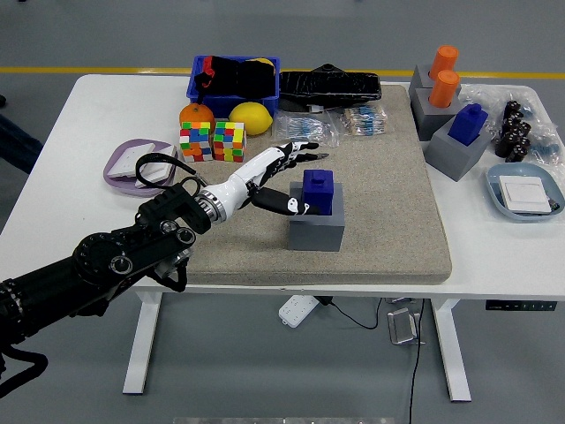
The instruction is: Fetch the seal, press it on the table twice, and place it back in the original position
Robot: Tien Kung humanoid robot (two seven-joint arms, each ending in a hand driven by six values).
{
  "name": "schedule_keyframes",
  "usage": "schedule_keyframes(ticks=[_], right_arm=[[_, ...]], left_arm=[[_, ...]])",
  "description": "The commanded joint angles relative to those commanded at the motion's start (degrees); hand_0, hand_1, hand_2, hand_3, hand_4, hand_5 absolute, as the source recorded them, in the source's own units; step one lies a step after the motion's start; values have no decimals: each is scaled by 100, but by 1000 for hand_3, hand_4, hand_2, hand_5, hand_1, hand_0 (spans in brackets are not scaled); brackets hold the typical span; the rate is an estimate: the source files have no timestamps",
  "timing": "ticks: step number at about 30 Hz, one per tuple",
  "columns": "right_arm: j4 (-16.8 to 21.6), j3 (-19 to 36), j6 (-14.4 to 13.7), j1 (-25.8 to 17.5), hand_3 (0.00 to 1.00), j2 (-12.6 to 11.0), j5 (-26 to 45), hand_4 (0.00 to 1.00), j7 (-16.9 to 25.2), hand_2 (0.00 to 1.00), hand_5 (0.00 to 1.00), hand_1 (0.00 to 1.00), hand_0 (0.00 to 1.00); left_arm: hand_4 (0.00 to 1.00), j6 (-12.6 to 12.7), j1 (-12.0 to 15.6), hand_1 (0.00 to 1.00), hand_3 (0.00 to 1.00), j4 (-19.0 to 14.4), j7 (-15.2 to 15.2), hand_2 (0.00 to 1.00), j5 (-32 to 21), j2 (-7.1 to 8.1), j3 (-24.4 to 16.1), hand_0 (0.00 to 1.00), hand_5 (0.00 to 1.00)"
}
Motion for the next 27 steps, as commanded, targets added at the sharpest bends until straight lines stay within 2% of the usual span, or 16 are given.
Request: schedule_keyframes(ticks=[3, 4, 15, 16, 21, 22, 27], right_arm=[[0, 11, -1, -1, 754, -7, -15, 874, -3, 729, 552, 751, 890], [0, 14, 0, -2, 754, -8, -19, 874, -4, 729, 551, 751, 890], [0, 3, 3, 0, 754, -23, -28, 875, 8, 729, 550, 751, 890], [0, 4, 3, -1, 754, -25, -29, 875, 10, 728, 550, 751, 890], [0, 63, -2, -37, 754, -31, -64, 875, 5, 728, 550, 751, 890], [0, 82, -2, -47, 754, -28, -76, 875, -3, 729, 550, 751, 890], [0, 173, -7, -102, 754, -56, -139, 875, -14, 729, 550, 751, 890]], left_arm=[[998, -1, 69, 998, 992, -71, -1, 980, 42, 53, -191, 977, 282], [998, -2, 97, 998, 998, -93, -4, 998, 57, 72, -264, 992, 320], [998, 62, 395, 998, 998, -115, -110, 998, 75, 290, -1064, 998, 329], [998, 81, 429, 998, 998, -100, -123, 998, 46, 314, -1126, 997, 376], [998, 70, 791, 998, 998, 37, -29, 998, 104, 439, -1757, 997, 376], [998, 83, 866, 997, 982, 58, -29, 979, 129, 472, -1887, 978, 342], [998, 191, 1135, 997, 982, 106, -20, 979, 239, 742, -2234, 978, 342]])
